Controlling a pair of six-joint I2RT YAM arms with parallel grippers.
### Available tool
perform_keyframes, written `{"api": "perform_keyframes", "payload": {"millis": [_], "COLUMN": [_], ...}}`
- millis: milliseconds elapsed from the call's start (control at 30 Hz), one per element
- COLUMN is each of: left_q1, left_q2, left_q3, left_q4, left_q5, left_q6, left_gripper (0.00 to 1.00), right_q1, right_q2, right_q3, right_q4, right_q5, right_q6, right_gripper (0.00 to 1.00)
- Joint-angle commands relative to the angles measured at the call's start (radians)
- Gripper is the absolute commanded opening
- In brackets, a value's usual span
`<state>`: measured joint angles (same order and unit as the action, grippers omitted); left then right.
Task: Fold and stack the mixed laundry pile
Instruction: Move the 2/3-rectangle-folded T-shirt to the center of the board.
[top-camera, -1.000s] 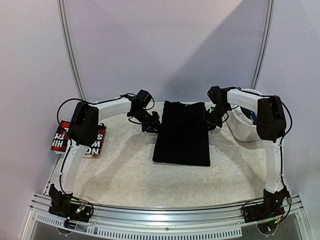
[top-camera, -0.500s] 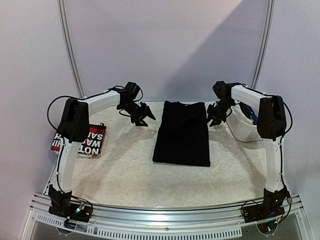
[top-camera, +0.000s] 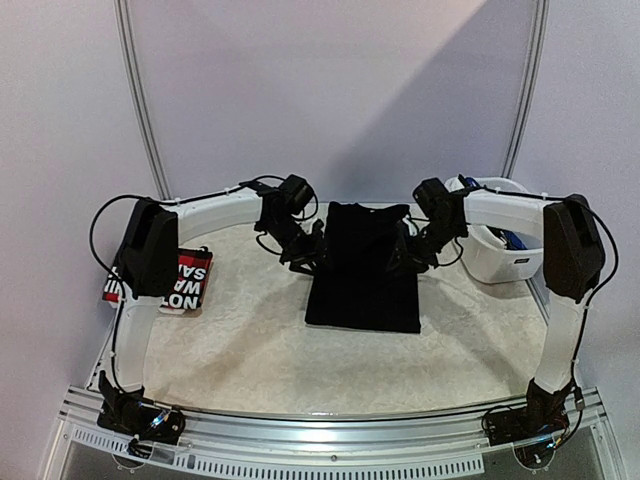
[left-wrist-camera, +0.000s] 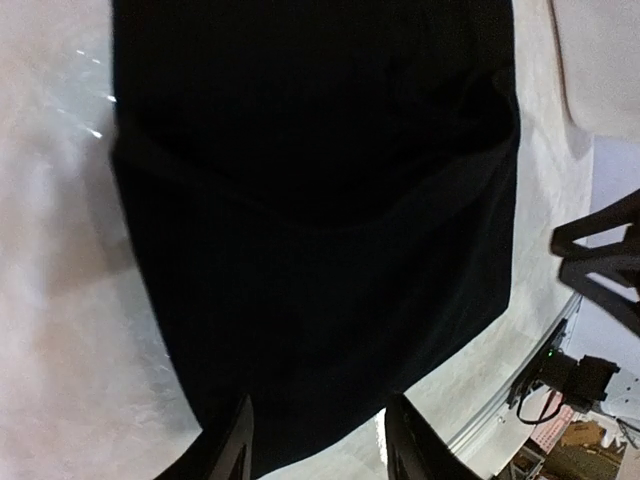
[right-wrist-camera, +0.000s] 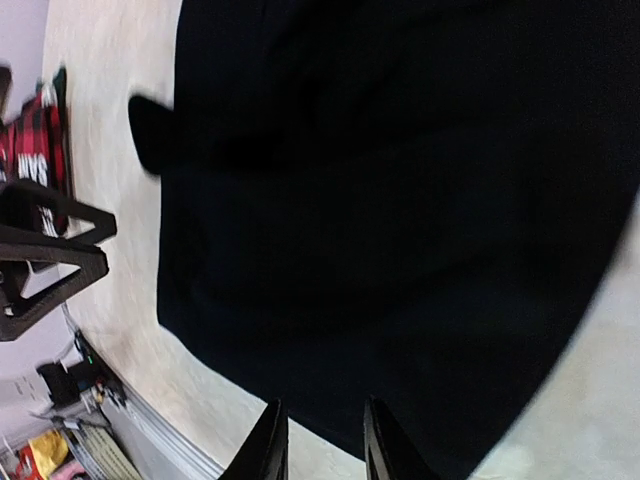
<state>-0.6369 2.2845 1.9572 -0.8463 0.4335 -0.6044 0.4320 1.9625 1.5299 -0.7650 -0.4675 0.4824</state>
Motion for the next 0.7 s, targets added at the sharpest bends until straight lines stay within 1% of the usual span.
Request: {"api": "perform_keyframes", "payload": {"millis": [0, 100, 300, 500, 667], "left_q1": [-0.04, -0.058, -0.081, -0.122, -0.153], "left_q2": [0.019, 0.031, 0.021, 0.009, -0.026], "left_q3": [-0.013, -0.031, -0.095, -0.158, -0.259], "left_q4": [-0.002, 0.002, 0.035, 0.064, 0.103], "left_q5": [0.014, 0.014, 0.008, -0.006, -0.017], "left_q6": [0.041, 0.044, 0.042, 0.036, 0.012], "left_gripper": [0.44, 0.43, 0.43, 0.42, 0.41], "right_q1": [0.069, 0.077, 0.077, 0.077, 0.077], "right_q2": [-0.003, 0.005, -0.004, -0.077, -0.128], "right_q3": [-0.099, -0.162, -0.285, -0.442, -0.541], "right_q4": [0.083, 0.096, 0.069, 0.075, 0.07], "right_q5": [-0.046, -0.006, 0.074, 0.093, 0.111], "right_q6": [-0.042, -0.006, 0.023, 0.042, 0.047], "right_gripper": [0.26, 0.25, 0.24, 0.24, 0.24]}}
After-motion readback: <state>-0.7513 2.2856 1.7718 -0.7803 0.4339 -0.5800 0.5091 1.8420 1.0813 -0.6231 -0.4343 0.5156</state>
